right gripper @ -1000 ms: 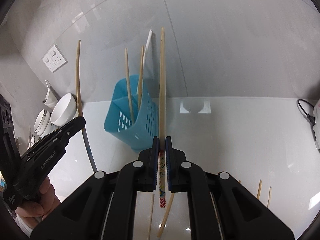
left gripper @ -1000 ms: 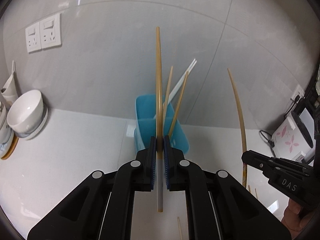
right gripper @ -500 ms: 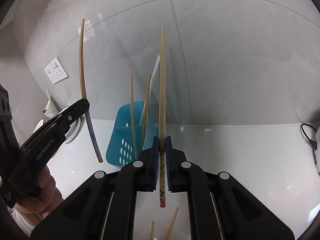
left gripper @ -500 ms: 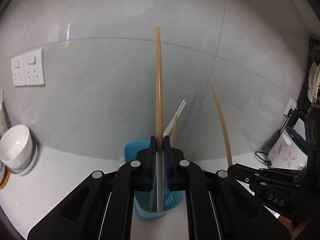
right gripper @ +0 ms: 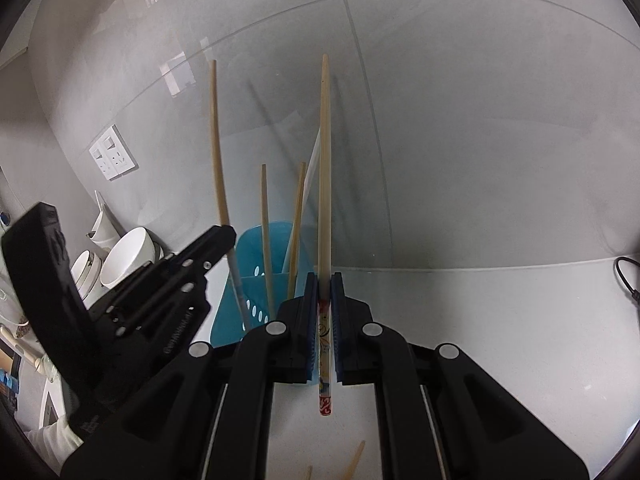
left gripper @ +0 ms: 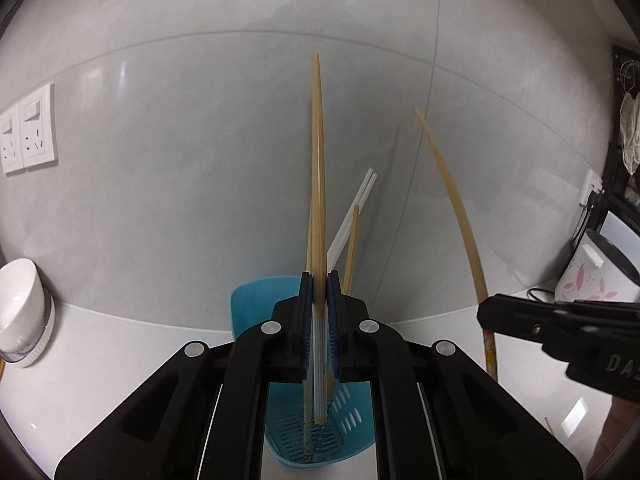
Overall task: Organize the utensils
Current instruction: 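Lift both held chopsticks and carry them over the blue utensil holder, then open the left tool to drop its chopstick into the holder while the right tool holds its chopstick above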
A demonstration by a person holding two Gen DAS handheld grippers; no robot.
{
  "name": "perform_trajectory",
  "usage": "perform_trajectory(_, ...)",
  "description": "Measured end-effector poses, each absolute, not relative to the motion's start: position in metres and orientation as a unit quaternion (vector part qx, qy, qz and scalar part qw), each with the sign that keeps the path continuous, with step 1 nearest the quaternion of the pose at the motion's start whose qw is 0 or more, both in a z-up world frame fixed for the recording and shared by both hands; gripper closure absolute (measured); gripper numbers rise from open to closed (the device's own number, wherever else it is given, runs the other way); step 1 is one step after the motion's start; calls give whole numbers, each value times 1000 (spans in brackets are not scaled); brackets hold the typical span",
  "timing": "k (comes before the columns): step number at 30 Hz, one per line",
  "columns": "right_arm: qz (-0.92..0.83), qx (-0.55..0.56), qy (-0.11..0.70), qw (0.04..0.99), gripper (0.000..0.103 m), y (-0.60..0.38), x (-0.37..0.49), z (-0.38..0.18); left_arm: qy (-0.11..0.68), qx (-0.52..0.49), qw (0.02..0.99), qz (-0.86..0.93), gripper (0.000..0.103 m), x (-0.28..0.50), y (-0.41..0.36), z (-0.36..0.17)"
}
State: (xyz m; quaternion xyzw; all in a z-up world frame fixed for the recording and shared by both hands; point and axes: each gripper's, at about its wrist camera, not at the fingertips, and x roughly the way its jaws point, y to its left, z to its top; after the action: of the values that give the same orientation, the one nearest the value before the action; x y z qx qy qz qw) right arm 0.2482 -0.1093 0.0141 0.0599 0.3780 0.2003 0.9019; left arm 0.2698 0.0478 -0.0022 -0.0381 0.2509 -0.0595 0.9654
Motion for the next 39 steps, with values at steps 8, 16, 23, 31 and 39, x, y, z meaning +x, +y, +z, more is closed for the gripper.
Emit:
perform_trajectory(8, 199, 63, 386, 899, 97, -110, 247, 8, 279, -26, 958, -62, 96, 280, 38, -25)
perform_trajectory(16, 198, 62, 387, 898, 97, -108, 246, 8, 302, -14, 951, -69, 96, 293, 24, -38)
perform_trajectory(23, 204, 61, 385, 898, 97, -107, 243, 10, 308, -15, 949, -64, 94, 288, 23, -24)
perform_trajectory(31, 228, 62, 366, 900, 97, -99, 243, 18, 328, -27, 944, -22, 46, 265, 47, 0)
perform_trajectory(39, 259, 82, 349, 897, 97, -86, 252, 22, 349, -48, 936, 16, 12, 249, 72, 2)
